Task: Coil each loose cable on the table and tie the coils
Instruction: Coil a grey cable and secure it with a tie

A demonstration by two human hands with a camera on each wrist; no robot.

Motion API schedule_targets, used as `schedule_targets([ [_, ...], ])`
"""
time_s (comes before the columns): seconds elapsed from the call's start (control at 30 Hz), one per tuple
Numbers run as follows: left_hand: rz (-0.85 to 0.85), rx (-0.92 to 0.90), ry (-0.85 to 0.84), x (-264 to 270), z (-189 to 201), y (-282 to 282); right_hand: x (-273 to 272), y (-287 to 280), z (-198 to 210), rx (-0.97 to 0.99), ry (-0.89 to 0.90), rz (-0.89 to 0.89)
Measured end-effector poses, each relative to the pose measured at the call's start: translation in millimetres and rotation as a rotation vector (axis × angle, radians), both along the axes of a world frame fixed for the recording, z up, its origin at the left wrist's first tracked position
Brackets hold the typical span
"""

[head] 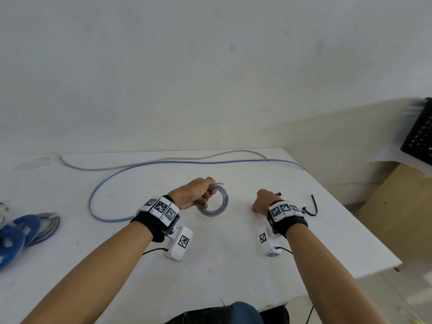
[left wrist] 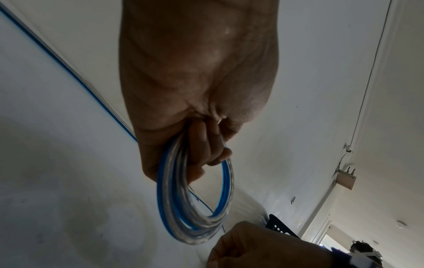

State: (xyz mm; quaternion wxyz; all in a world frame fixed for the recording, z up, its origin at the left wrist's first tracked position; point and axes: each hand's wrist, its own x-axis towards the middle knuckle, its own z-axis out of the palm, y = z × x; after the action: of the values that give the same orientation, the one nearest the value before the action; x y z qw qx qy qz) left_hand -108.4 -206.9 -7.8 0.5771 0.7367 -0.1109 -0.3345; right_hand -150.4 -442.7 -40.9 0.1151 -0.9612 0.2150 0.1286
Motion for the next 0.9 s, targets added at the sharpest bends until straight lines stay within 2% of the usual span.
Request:
schedule_targets([
  [0.1,0.002,0.007,-0.001,0,-2,-1,3,11,-11,-0.059,0.02,0.107],
  [0.27,0.001,0.002,-0.004,3,-2,2,3,26,-20,-0.162,0.034,0.189],
  [0.4,0.015,-0.017,0.001,6,-3,6,1,40,-15,-0.176,-0.048,0.225],
  [0.5,0.043,-0.035,-0.009,11,0,11,6,41,-6,0.036,-0.141,0.212],
  [0.67,0.144,-0.095,-0.024,31,5,32,22,66,28,0.575,-0.557,0.274],
  [0.77,0.196,-0.148,-0.026,43,5,53,34,97,47,0.91,-0.659,0.254],
  [0.9,0.323,-0.26,-0.065,55,1,84,55,139,49,1.094,-0.753,0.24],
])
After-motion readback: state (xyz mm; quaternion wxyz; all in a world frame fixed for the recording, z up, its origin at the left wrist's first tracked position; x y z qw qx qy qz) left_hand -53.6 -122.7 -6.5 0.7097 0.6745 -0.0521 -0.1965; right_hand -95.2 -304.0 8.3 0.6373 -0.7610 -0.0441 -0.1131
